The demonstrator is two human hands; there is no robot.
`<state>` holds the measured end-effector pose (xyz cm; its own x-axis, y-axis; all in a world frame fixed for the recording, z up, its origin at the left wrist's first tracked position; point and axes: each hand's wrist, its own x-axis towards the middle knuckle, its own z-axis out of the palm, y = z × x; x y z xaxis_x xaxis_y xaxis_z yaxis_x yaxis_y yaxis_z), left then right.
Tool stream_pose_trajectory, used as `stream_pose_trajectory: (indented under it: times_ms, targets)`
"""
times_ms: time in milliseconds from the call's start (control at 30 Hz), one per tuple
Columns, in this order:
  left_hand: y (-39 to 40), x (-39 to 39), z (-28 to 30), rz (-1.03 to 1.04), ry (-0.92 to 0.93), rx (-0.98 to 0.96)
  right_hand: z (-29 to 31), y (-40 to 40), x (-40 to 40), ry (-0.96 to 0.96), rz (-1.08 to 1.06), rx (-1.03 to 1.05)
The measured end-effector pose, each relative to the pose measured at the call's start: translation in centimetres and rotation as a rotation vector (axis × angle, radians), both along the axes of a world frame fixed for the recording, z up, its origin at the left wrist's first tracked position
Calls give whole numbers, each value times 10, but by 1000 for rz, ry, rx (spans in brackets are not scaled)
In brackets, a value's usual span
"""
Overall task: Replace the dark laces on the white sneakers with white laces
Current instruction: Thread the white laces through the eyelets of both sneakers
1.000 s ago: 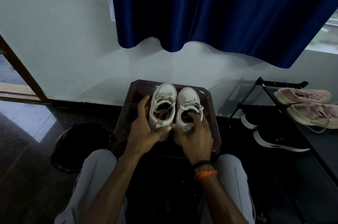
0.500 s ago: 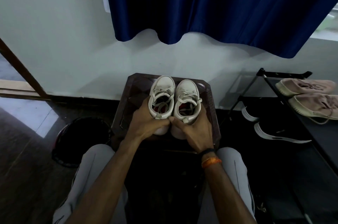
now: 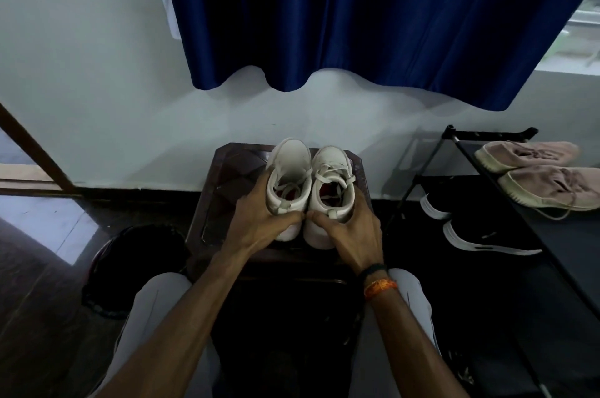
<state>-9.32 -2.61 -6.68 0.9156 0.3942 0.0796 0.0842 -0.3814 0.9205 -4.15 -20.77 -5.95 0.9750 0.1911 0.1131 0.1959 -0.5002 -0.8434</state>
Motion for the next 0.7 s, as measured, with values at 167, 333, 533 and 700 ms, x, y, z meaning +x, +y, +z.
stream_pose_trajectory:
  times_ms: [167, 333, 533, 700]
  targets:
    - [6, -1, -3, -28, 209, -99, 20, -18, 3, 176, 134, -63]
    - [23, 14, 13, 66, 306, -264, 23, -18, 20, 302, -11, -92]
    - [19, 21, 29, 61, 427, -27, 34, -3, 35, 326, -75, -356]
    - [12, 23, 33, 100, 385, 119, 34, 2, 35, 238, -140, -404]
